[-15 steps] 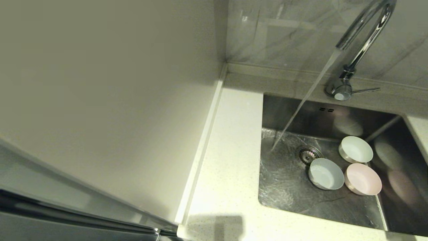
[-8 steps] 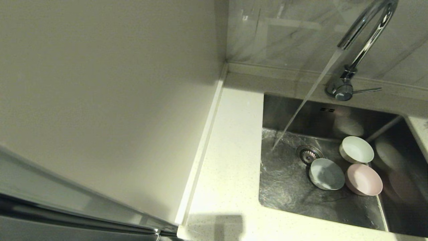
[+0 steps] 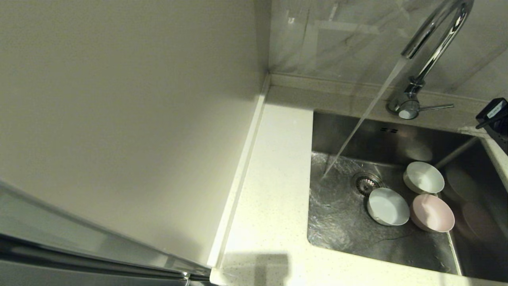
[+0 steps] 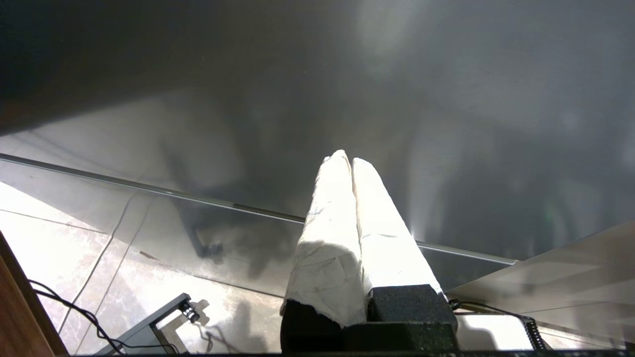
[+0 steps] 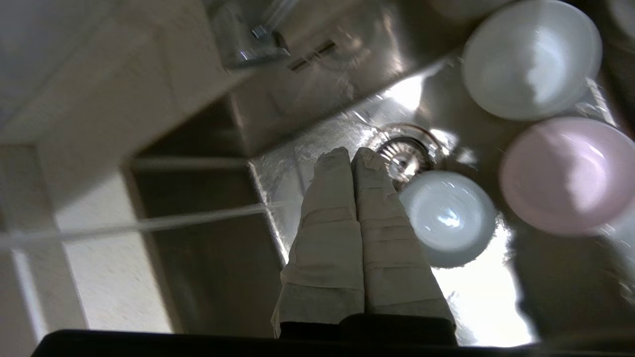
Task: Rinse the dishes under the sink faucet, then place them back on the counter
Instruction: Turn off the faucet
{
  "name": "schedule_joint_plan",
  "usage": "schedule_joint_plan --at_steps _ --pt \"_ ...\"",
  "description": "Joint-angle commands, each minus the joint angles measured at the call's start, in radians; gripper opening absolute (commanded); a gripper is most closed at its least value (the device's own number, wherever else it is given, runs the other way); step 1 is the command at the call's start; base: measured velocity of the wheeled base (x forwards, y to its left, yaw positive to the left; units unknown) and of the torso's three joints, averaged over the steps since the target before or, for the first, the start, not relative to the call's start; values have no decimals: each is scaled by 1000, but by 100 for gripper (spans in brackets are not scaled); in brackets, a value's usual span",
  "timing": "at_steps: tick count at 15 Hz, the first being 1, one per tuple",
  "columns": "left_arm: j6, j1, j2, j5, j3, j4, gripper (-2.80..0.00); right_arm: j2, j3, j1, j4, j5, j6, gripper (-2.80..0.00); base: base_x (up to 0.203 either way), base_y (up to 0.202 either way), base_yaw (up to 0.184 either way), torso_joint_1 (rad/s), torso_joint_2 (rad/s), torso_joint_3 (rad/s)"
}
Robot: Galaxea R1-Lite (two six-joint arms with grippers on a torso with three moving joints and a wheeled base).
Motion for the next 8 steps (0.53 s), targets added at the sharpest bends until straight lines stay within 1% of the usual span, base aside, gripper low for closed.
schedule_joint_plan --at_steps 1,4,8 --pt "-1 0 -3 0 0 -1 -280 85 -67 -1 -9 9 12 -280 0 0 0 0 0 0" --pt "0 0 -4 0 0 -1 -280 133 -116 -1 -71 30 15 -280 0 0 0 0 0 0" --pt "0 -1 -3 0 0 -1 -280 187 -157 -1 -136 30 10 -280 0 0 0 0 0 0"
